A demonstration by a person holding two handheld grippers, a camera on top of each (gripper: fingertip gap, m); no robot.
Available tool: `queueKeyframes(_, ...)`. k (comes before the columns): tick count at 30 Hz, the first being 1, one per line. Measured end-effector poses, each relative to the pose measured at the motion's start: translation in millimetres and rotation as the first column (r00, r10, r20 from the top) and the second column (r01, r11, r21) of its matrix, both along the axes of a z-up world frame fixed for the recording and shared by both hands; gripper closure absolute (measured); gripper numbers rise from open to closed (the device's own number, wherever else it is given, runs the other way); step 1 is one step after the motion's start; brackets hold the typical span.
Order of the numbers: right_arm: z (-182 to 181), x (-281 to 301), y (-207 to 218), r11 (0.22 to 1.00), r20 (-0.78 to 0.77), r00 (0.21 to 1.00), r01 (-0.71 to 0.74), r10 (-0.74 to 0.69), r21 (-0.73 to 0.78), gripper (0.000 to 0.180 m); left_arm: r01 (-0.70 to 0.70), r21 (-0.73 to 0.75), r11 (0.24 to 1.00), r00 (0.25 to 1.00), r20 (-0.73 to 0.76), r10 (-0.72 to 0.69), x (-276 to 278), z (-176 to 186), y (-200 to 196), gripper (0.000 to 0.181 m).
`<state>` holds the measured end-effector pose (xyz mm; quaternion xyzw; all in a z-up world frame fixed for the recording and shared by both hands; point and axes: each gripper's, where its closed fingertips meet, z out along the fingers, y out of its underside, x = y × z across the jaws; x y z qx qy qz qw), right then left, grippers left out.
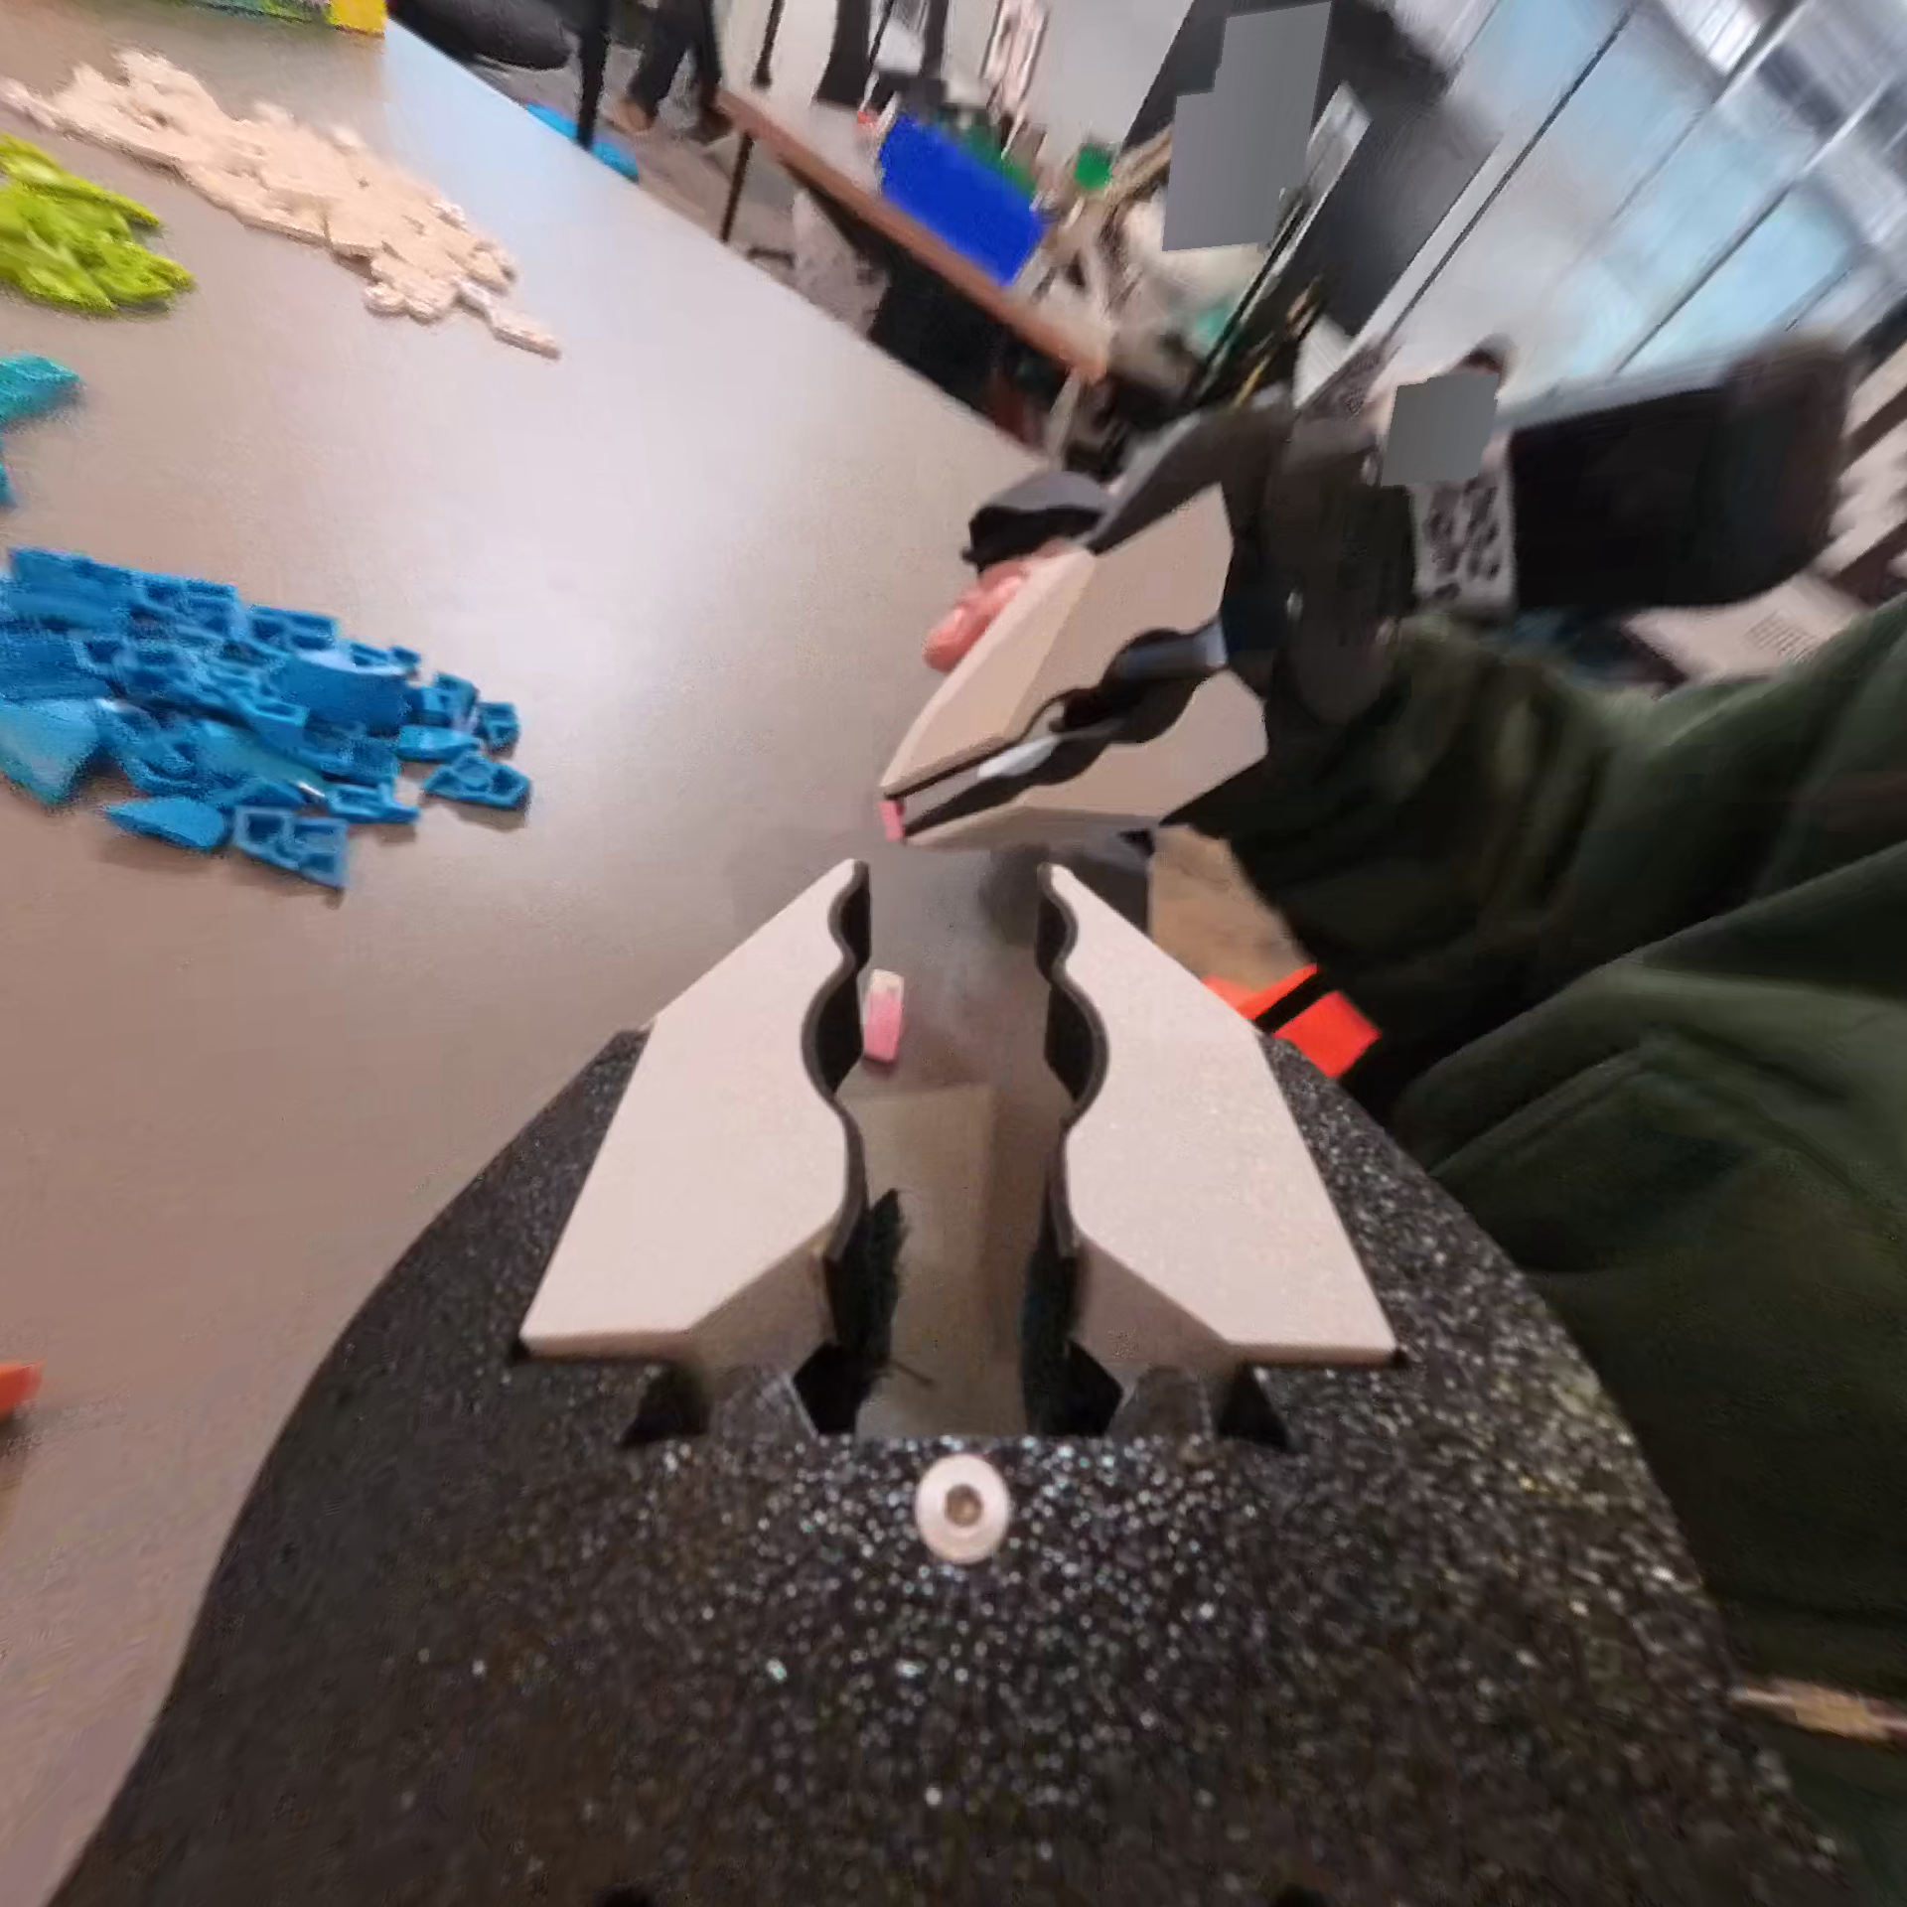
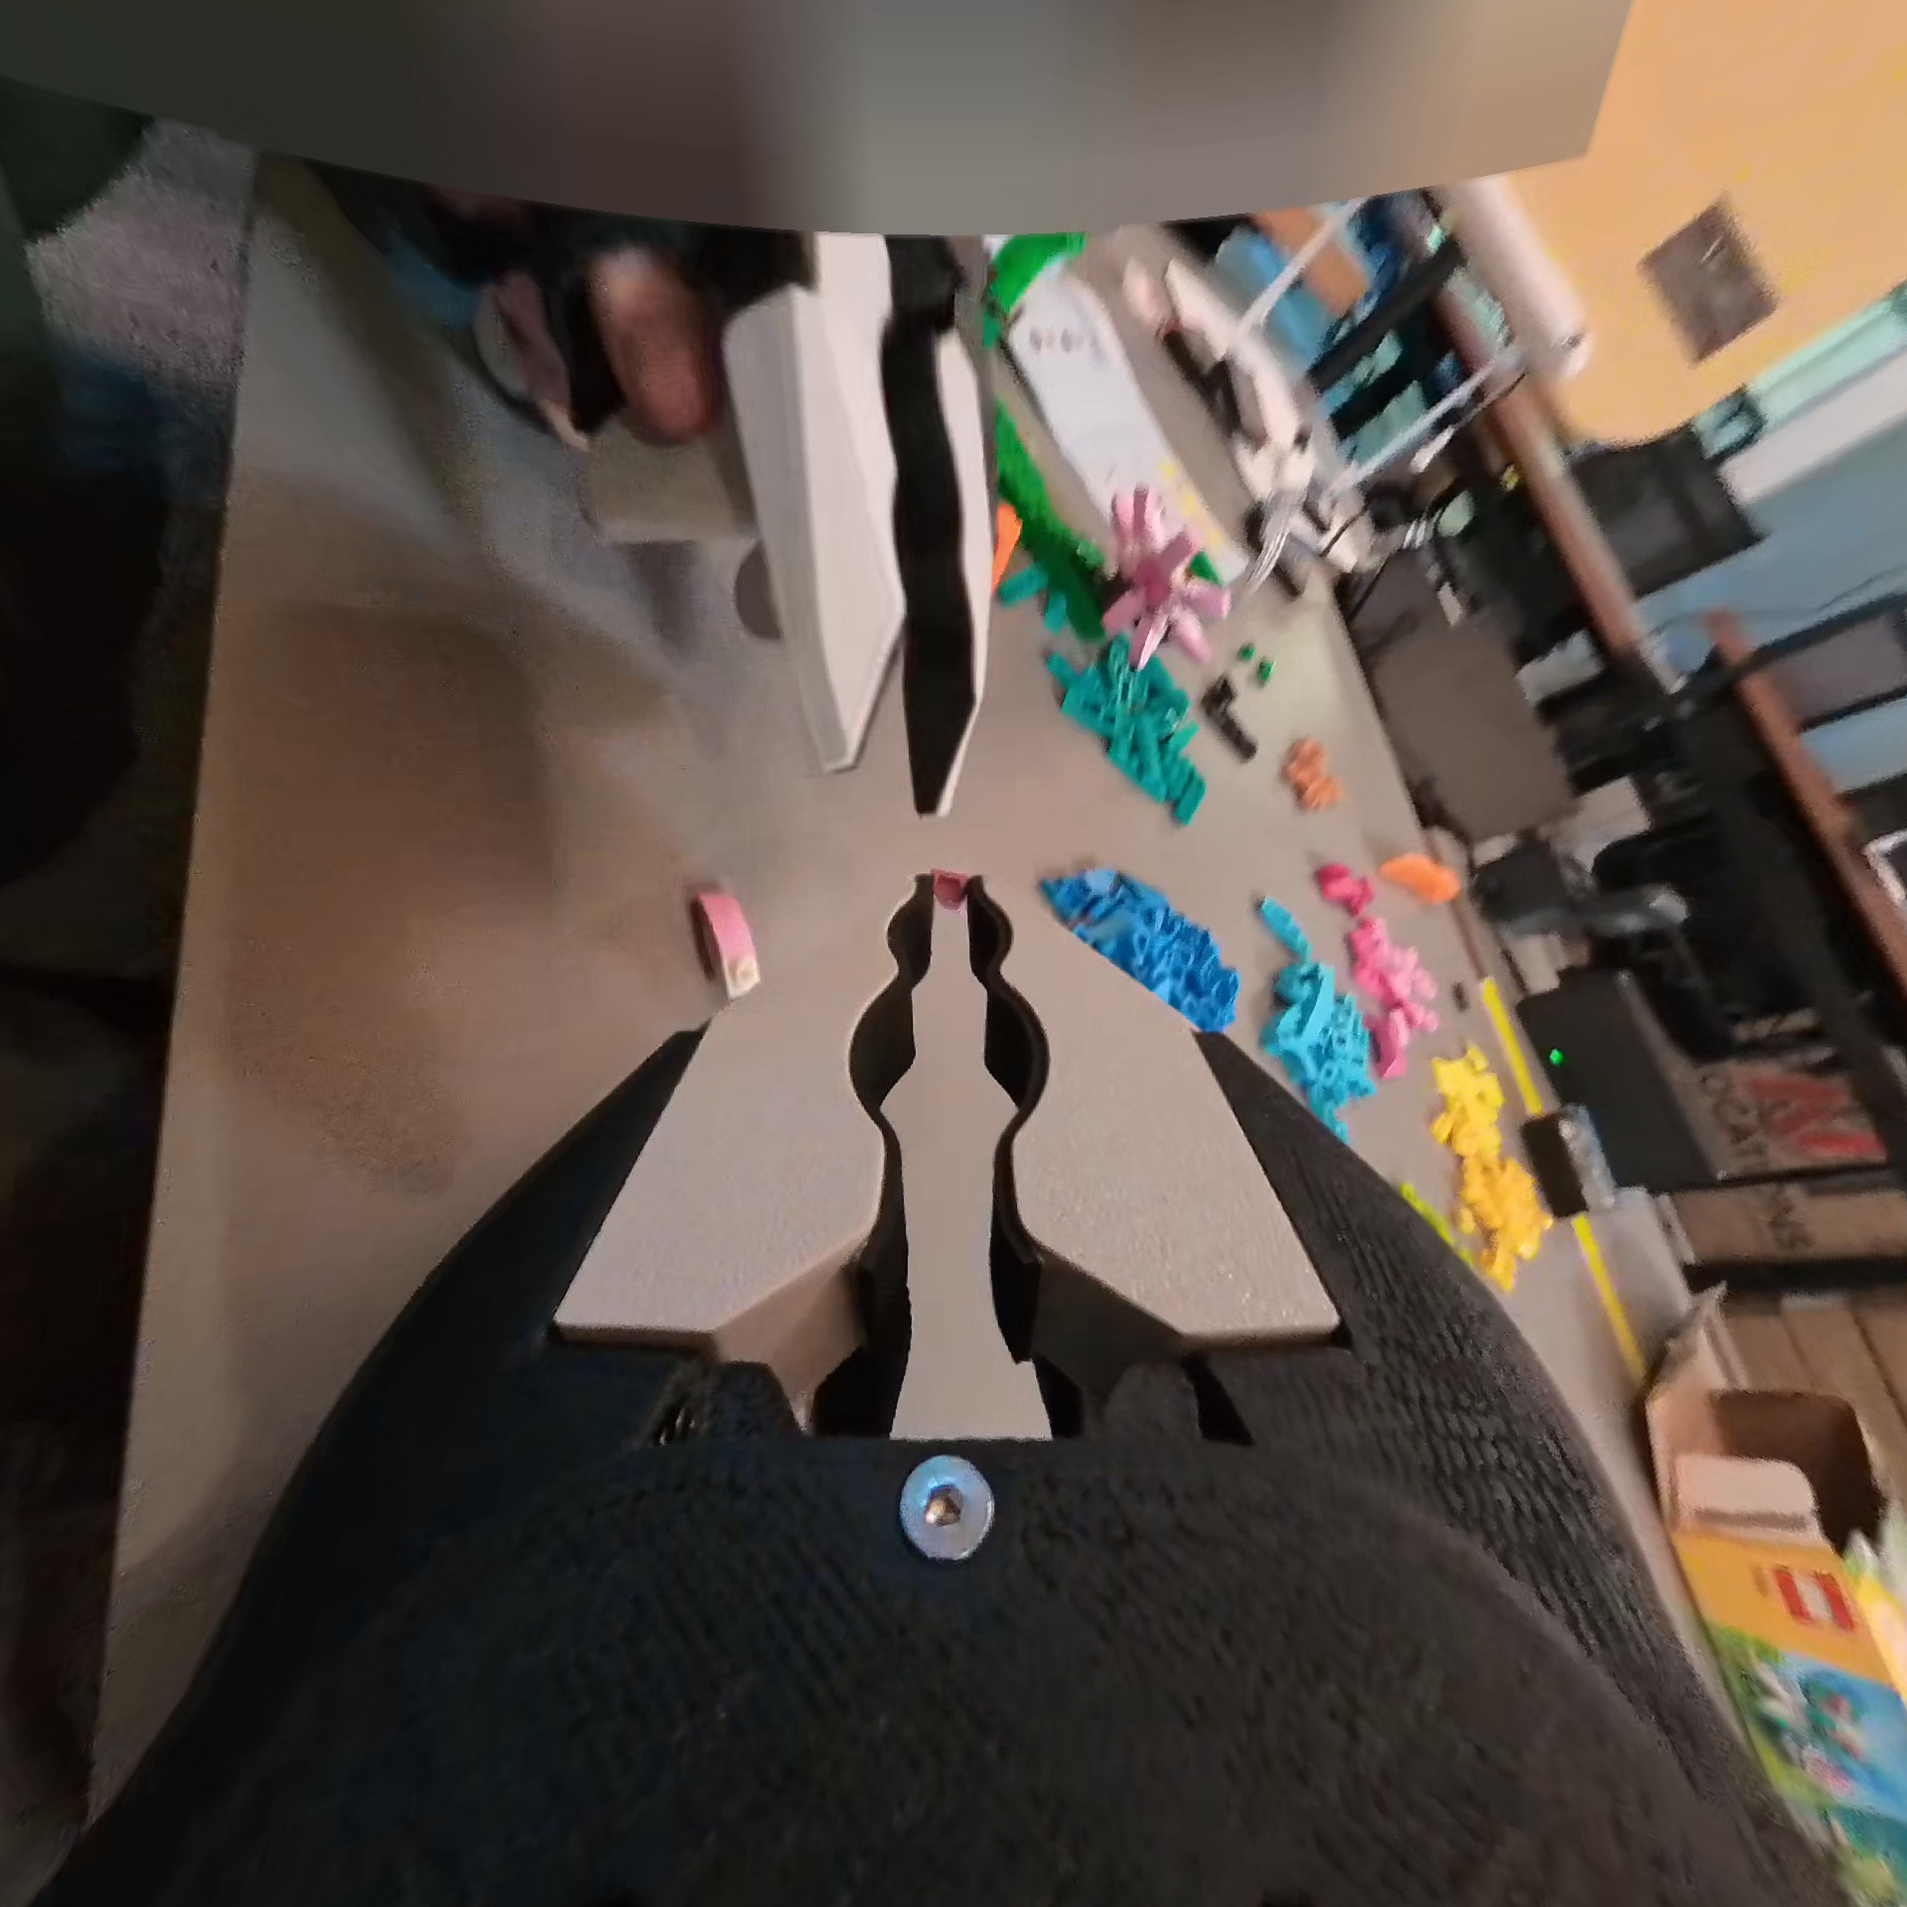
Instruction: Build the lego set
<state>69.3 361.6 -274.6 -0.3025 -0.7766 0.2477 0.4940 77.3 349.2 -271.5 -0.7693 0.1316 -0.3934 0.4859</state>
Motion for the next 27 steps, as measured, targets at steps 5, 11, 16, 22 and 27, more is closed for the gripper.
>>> queueKeyframes(5,17.6,-1.0,-12.7,0.997,-0.082,0.995,-0.054,0.05,-0.056,0.18,-0.002,-0.026,1.0,0.996,0.085,0.004,-4.0,1.3,2.8,0.158)
queueKeyframes(11,10.5,-1.8,-8.5,0.999,-0.048,0.999,-0.024,0.022,-0.049,0.18,0.018,-0.026,0.999,0.992,0.124,-0.015,-1.3,4.0,0.9,0.165)
queueKeyframes(16,-8.2,0.7,0.3,0.977,0.065,0.998,0.031,-0.018,-0.213,0.177,-0.042,0.003,0.999,0.998,0.052,0.041,-10.9,2.2,4.3,0.167)
queueKeyframes(22,-14.3,4.3,-6.9,0.939,0.122,0.992,0.022,0.021,-0.342,0.176,-0.053,0.006,0.999,0.998,0.02,0.053,-11.9,0.0,4.3,0.167)
queueKeyframes(27,-25.7,19.1,-53.8,0.844,0.282,0.933,-0.042,0.225,-0.534,0.172,-0.082,-0.002,0.997,0.995,0.051,0.082,-17.6,1.2,6.4,0.17)
